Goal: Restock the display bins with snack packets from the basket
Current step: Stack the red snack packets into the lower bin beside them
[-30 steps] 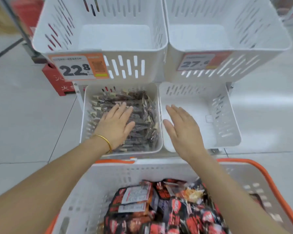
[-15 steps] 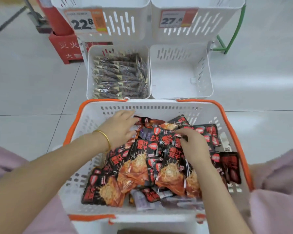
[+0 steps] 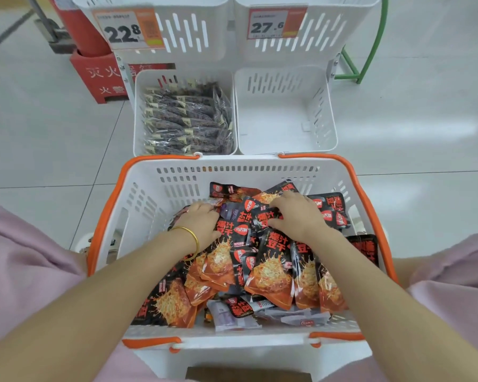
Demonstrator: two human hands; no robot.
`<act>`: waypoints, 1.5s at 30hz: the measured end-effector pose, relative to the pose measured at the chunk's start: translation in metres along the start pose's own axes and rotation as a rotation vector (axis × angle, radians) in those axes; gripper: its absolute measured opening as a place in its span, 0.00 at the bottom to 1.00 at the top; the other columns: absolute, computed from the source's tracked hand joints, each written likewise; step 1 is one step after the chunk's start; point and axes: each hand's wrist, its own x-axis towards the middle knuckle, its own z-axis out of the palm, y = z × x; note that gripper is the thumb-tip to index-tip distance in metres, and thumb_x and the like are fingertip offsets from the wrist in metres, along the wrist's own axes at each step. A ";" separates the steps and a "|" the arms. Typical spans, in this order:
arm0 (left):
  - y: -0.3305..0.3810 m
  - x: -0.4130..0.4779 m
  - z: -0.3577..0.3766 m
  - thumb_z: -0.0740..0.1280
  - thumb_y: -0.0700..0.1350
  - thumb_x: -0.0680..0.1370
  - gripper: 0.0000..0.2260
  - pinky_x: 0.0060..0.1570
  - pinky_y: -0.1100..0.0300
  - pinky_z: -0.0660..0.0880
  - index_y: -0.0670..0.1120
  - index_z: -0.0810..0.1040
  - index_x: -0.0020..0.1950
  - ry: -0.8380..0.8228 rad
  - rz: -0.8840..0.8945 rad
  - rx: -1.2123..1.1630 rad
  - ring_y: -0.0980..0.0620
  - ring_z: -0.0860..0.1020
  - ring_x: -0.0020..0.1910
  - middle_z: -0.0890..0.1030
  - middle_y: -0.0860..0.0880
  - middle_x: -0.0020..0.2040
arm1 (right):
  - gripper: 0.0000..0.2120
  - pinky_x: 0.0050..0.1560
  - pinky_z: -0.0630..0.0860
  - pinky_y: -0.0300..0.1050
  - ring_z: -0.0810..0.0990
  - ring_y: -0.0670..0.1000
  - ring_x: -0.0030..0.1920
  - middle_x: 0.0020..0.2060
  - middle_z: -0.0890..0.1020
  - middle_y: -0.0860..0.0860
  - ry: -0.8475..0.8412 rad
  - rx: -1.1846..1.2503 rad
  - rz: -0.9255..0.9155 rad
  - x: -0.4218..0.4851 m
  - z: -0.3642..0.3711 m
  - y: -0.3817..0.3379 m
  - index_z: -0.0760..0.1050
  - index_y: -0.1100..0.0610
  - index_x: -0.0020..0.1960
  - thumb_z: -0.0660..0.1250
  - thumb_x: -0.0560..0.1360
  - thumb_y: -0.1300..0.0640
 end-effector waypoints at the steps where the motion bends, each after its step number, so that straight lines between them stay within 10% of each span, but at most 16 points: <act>1: 0.000 0.001 0.001 0.62 0.51 0.79 0.21 0.68 0.53 0.61 0.43 0.68 0.69 0.021 -0.008 -0.023 0.45 0.60 0.70 0.65 0.45 0.70 | 0.17 0.61 0.68 0.51 0.72 0.55 0.60 0.56 0.74 0.52 0.032 0.101 -0.006 0.001 -0.002 0.000 0.74 0.55 0.61 0.66 0.76 0.49; 10: -0.001 0.001 -0.041 0.64 0.43 0.79 0.07 0.39 0.55 0.73 0.44 0.69 0.42 0.061 -0.126 -0.926 0.50 0.67 0.35 0.68 0.48 0.34 | 0.05 0.44 0.72 0.33 0.77 0.44 0.40 0.39 0.80 0.46 0.033 0.929 -0.055 0.005 -0.048 -0.006 0.78 0.53 0.39 0.73 0.71 0.60; 16: 0.005 0.002 -0.073 0.63 0.42 0.79 0.07 0.50 0.47 0.78 0.45 0.70 0.41 0.197 -0.080 -1.199 0.48 0.74 0.37 0.74 0.46 0.37 | 0.06 0.51 0.72 0.39 0.78 0.47 0.56 0.60 0.78 0.46 0.032 1.270 -0.027 0.015 -0.043 -0.021 0.77 0.54 0.39 0.70 0.73 0.62; 22: 0.015 0.003 -0.085 0.63 0.49 0.79 0.10 0.50 0.53 0.79 0.42 0.72 0.46 0.214 -0.024 -1.496 0.45 0.81 0.46 0.81 0.42 0.48 | 0.08 0.38 0.74 0.47 0.77 0.51 0.35 0.35 0.78 0.51 0.206 1.423 0.006 0.020 -0.054 -0.026 0.75 0.54 0.39 0.70 0.73 0.64; 25: 0.016 0.008 -0.077 0.68 0.65 0.69 0.27 0.56 0.52 0.74 0.44 0.70 0.54 0.153 0.016 -1.183 0.50 0.79 0.49 0.80 0.49 0.52 | 0.08 0.34 0.73 0.44 0.75 0.49 0.33 0.33 0.77 0.50 0.304 1.469 0.032 0.025 -0.064 -0.030 0.74 0.54 0.39 0.69 0.73 0.65; 34: 0.018 0.043 -0.092 0.73 0.42 0.72 0.28 0.54 0.59 0.71 0.47 0.61 0.66 0.270 0.109 -0.993 0.53 0.74 0.55 0.75 0.51 0.55 | 0.24 0.41 0.79 0.46 0.83 0.51 0.45 0.50 0.81 0.52 0.052 1.373 0.008 0.059 -0.101 -0.011 0.69 0.47 0.66 0.71 0.73 0.59; 37: 0.018 0.071 -0.110 0.72 0.39 0.72 0.31 0.51 0.61 0.70 0.45 0.60 0.69 0.317 0.181 -0.917 0.52 0.73 0.57 0.72 0.49 0.57 | 0.12 0.37 0.82 0.45 0.84 0.47 0.41 0.43 0.84 0.49 -0.116 1.137 -0.089 0.079 -0.128 0.012 0.77 0.55 0.56 0.70 0.73 0.62; 40: 0.014 0.099 -0.120 0.75 0.42 0.69 0.37 0.59 0.59 0.69 0.46 0.58 0.73 0.416 0.210 -0.954 0.52 0.72 0.63 0.72 0.48 0.63 | 0.05 0.32 0.80 0.44 0.81 0.47 0.33 0.35 0.81 0.51 0.072 1.083 -0.073 0.106 -0.142 0.022 0.77 0.57 0.45 0.68 0.73 0.65; 45: -0.021 0.123 -0.098 0.65 0.50 0.77 0.28 0.69 0.50 0.61 0.45 0.59 0.74 0.655 -0.046 -0.348 0.45 0.62 0.70 0.66 0.45 0.70 | 0.09 0.42 0.76 0.49 0.78 0.53 0.39 0.36 0.80 0.51 0.468 0.943 0.060 0.160 -0.113 0.050 0.78 0.52 0.41 0.70 0.71 0.66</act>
